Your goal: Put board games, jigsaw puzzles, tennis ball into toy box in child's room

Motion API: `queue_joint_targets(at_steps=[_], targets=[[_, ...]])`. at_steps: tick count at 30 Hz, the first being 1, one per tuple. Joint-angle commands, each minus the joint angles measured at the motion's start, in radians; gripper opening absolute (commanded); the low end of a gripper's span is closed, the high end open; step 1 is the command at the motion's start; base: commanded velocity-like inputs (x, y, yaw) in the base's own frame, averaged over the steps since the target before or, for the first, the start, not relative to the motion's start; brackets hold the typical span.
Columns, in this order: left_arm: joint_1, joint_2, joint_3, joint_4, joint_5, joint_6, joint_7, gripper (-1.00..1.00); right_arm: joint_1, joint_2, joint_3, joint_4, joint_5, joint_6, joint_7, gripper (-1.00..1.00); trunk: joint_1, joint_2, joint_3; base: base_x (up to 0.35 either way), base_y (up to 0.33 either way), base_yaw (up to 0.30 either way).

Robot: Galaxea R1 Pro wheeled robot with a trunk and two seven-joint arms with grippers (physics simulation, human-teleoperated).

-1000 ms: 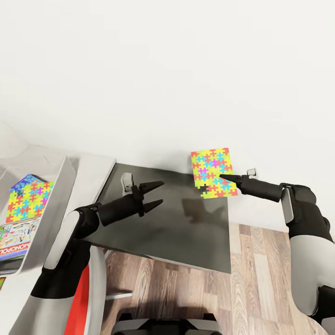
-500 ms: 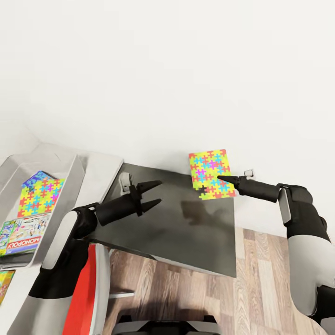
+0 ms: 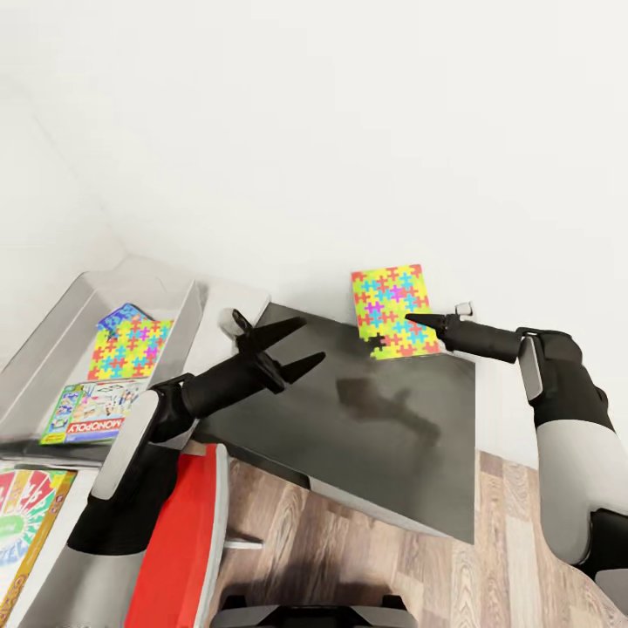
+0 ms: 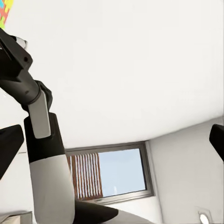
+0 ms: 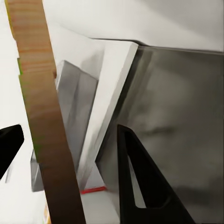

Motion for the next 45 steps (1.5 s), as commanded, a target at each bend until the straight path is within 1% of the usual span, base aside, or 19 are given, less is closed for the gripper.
queue_joint_targets(at_steps=[1, 4, 7, 9, 10, 15, 28, 36, 42, 45], targets=[[-0.004, -0.002, -0.005, 0.0, 0.0, 0.003, -0.006, 1.0, -0.003, 0.0, 0.0, 0.0, -0.005, 0.008, -0.001, -1.0, 0.001, -0.002, -0.001, 0.0, 0.0, 0.271], [-0.008, -0.005, -0.016, 0.0, 0.0, 0.004, -0.017, 1.0, -0.012, 0.004, 0.0, 0.0, -0.009, 0.008, 0.0, -1.0, 0.001, -0.002, 0.001, 0.0, 0.0, 0.272], [-0.01, -0.007, -0.022, 0.0, -0.001, 0.004, -0.018, 1.0, -0.026, 0.001, 0.0, -0.002, -0.021, 0.008, 0.004, -1.0, 0.001, -0.002, 0.004, 0.0, 0.0, 0.272], [-0.011, -0.009, -0.024, 0.0, -0.001, 0.004, -0.017, 1.0, -0.033, -0.002, 0.0, -0.003, -0.033, 0.008, 0.019, -1.0, 0.001, -0.002, 0.005, 0.0, 0.0, 0.273], [-0.011, -0.009, -0.024, 0.0, -0.001, 0.004, -0.017, 1.0, -0.033, -0.002, 0.0, -0.003, -0.033, 0.008, 0.019, -1.0, 0.001, -0.002, 0.006, 0.0, 0.0, 0.273], [-0.013, -0.01, -0.027, 0.0, -0.003, 0.003, -0.015, 1.0, -0.045, -0.007, 0.0, -0.007, -0.053, 0.008, 0.06, -1.0, 0.001, -0.002, 0.01, 0.0, 0.0, 0.271], [-0.011, -0.012, -0.031, 0.0, -0.008, 0.002, -0.014, 1.0, -0.046, -0.007, 0.002, -0.01, -0.061, 0.008, 0.082, -1.0, 0.001, -0.002, 0.021, 0.0, 0.0, 0.263], [0.005, -0.011, -0.032, 0.0, -0.014, -0.005, -0.015, 1.0, -0.042, -0.005, 0.005, -0.01, -0.062, 0.008, 0.086, -1.0, 0.001, -0.002, 0.024, 0.0, -0.037, 0.097], [0.012, -0.012, -0.032, 0.0, -0.063, -0.007, -0.021, 1.0, -0.037, -0.005, 0.006, -0.011, -0.062, 0.008, 0.086, -1.0, 0.001, -0.002, 0.024, 0.0, -0.199, 0.024], [0.014, -0.012, -0.032, 0.001, -0.072, -0.007, -0.022, 1.0, -0.036, -0.005, 0.006, -0.011, -0.062, 0.008, 0.086, -1.0, 0.001, -0.002, 0.024, 0.0, -0.15, 0.009]])
